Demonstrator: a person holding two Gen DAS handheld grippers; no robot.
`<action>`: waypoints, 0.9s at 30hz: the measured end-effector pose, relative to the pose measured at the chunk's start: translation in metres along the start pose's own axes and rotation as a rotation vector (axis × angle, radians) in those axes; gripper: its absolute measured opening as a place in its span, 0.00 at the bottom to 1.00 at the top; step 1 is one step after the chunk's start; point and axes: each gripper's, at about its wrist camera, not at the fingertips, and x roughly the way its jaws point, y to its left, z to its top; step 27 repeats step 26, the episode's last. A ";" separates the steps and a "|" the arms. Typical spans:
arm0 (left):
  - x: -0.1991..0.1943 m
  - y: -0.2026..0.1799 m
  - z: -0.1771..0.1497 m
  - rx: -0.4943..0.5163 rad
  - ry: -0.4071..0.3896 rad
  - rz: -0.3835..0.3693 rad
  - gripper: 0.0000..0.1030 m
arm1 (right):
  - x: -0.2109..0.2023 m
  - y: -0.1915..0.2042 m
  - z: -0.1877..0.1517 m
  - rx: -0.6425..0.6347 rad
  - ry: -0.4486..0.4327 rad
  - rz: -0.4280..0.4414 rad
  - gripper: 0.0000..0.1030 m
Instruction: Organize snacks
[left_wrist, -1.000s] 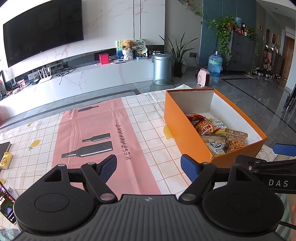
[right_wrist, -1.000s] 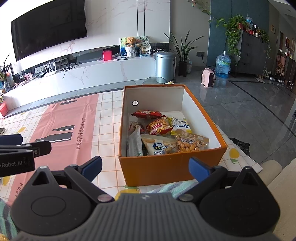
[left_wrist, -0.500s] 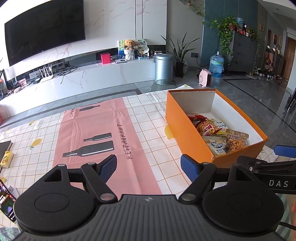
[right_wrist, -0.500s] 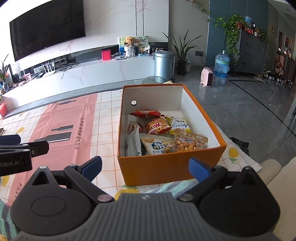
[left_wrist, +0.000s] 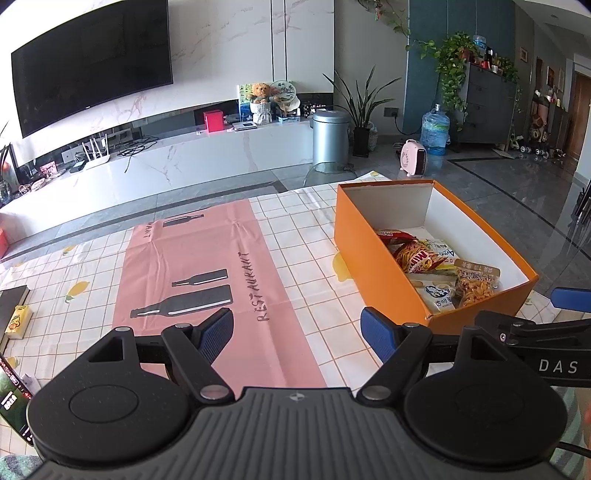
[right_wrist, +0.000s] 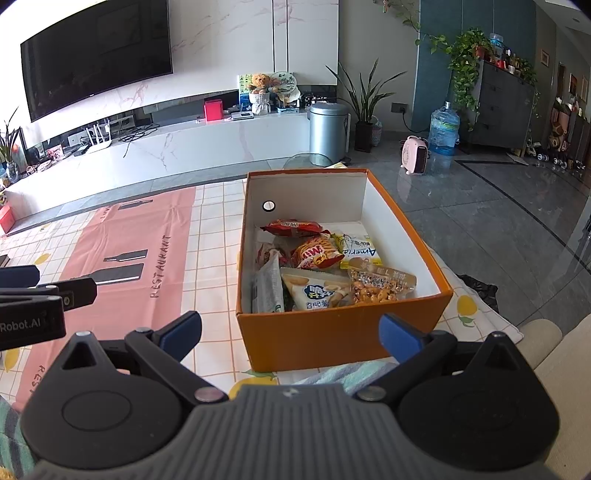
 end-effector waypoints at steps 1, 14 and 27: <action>0.000 0.000 0.000 0.001 0.001 -0.001 0.89 | 0.000 0.000 0.000 0.000 0.000 0.000 0.96; -0.001 0.001 0.000 0.000 0.000 -0.003 0.89 | -0.002 0.005 0.005 -0.011 0.000 0.004 0.96; -0.004 0.006 0.001 -0.002 0.001 0.002 0.89 | -0.001 0.006 0.005 -0.009 0.000 0.008 0.96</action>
